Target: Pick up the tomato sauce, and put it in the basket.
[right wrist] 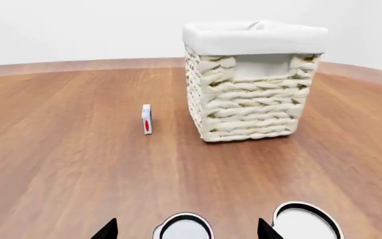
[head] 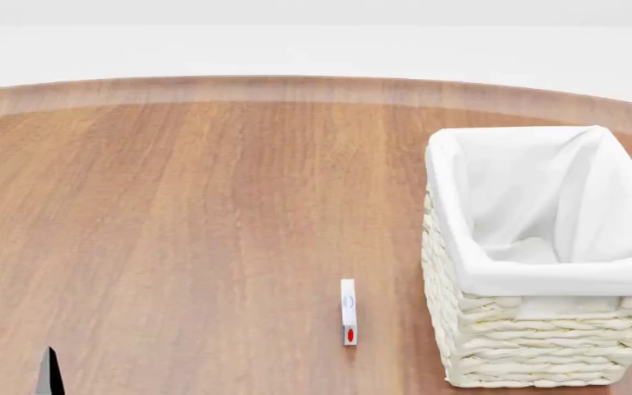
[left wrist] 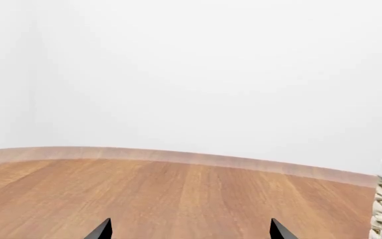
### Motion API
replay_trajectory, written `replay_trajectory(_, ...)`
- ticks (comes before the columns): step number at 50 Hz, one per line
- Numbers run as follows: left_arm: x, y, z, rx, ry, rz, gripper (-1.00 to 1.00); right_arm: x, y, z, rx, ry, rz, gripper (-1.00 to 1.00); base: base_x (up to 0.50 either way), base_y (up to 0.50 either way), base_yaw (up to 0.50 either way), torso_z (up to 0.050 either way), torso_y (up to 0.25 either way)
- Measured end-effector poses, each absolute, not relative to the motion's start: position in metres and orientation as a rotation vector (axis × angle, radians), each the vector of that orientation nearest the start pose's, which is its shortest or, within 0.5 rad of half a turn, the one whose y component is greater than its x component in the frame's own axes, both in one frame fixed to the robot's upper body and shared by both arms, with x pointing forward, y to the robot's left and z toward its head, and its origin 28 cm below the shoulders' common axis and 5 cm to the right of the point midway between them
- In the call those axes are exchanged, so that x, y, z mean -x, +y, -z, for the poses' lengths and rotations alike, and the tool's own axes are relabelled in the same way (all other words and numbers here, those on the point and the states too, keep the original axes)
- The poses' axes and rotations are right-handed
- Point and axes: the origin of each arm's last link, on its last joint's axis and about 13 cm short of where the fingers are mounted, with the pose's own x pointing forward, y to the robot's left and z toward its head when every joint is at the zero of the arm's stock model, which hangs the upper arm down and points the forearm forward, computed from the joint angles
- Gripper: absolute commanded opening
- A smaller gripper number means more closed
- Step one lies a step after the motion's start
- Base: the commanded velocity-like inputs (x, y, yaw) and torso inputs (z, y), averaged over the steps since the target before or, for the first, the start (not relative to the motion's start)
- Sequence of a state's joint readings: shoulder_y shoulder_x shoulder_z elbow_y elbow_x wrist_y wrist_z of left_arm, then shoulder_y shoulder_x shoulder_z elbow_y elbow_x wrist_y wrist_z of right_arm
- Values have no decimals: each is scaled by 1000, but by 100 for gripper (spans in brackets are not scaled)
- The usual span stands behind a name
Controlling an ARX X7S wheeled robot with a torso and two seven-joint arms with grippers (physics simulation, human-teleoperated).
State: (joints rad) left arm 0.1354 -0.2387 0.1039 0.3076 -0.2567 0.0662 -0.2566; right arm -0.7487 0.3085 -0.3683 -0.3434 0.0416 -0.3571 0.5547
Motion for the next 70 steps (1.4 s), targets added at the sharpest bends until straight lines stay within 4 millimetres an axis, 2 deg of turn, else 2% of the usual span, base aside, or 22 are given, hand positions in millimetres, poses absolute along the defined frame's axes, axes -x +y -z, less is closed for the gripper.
replay_trajectory(8, -182, 226, -56, 75, -195, -85, 100, -15, -78, -8, -20, 131, 92, 100, 0, 0, 0, 0, 0)
replay_trajectory(22, -182, 227, -56, 70, -193, -86, 100, -23, -79, 19, -9, 155, 53, 100, 0, 0, 0, 0, 0)
replay_trajectory(34, -183, 227, -53, 70, -187, -86, 100, -26, -81, 34, -1, 170, 30, 100, 0, 0, 0, 0, 0)
replay_trajectory(70, -182, 227, -49, 72, -175, -84, 100, -40, -90, 54, -11, 218, 36, 100, 0, 0, 0, 0, 0)
